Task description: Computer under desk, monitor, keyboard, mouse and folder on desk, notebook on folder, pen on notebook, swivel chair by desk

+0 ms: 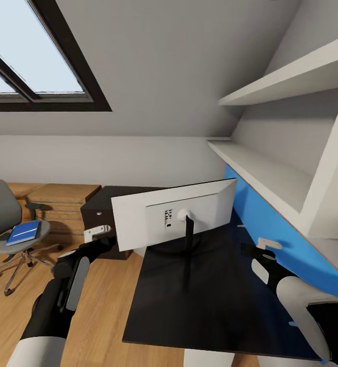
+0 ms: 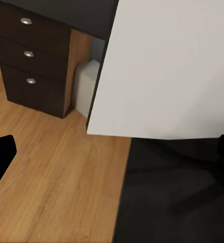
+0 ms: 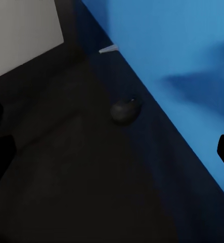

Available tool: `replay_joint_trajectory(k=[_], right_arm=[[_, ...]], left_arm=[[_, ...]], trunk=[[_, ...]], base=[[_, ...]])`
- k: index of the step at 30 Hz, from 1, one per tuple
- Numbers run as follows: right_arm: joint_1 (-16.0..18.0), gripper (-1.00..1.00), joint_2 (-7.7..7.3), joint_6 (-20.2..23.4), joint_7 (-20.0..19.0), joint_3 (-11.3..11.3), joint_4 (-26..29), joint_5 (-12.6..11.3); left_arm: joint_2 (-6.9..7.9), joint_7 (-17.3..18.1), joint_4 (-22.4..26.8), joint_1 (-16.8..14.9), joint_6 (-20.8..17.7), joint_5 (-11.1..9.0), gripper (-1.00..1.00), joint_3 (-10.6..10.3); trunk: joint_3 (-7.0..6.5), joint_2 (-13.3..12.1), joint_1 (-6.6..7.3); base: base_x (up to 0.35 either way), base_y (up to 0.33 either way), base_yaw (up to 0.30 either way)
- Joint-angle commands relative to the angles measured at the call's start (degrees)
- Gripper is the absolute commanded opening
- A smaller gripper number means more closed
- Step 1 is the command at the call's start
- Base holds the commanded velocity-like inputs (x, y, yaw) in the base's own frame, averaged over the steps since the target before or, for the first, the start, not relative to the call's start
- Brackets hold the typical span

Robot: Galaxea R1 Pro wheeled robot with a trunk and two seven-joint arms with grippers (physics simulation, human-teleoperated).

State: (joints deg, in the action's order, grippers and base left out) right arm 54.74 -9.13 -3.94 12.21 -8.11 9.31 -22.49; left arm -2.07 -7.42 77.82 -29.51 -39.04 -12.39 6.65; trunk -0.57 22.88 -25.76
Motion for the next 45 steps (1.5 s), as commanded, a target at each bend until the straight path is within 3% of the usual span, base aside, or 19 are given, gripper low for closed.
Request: replay_joint_trajectory(k=[1, 45], right_arm=[[0.02, 1.00, -0.01, -0.19, 0.18, -0.50, -0.04, -0.56], [0.02, 1.00, -0.09, -0.19, 0.12, -0.50, 0.18, -0.61]], left_arm=[[-0.04, -0.40, 0.05, -0.02, -0.25, -0.62, 1.00, 0.82], [-0.04, -0.40, 0.05, -0.02, -0.25, -0.53, 1.00, 1.55]], trunk=[[0.03, 0.04, -0.02], [-0.18, 0.04, -0.02]], base=[[0.000, 0.000, -0.004], [0.061, 0.003, -0.017]])
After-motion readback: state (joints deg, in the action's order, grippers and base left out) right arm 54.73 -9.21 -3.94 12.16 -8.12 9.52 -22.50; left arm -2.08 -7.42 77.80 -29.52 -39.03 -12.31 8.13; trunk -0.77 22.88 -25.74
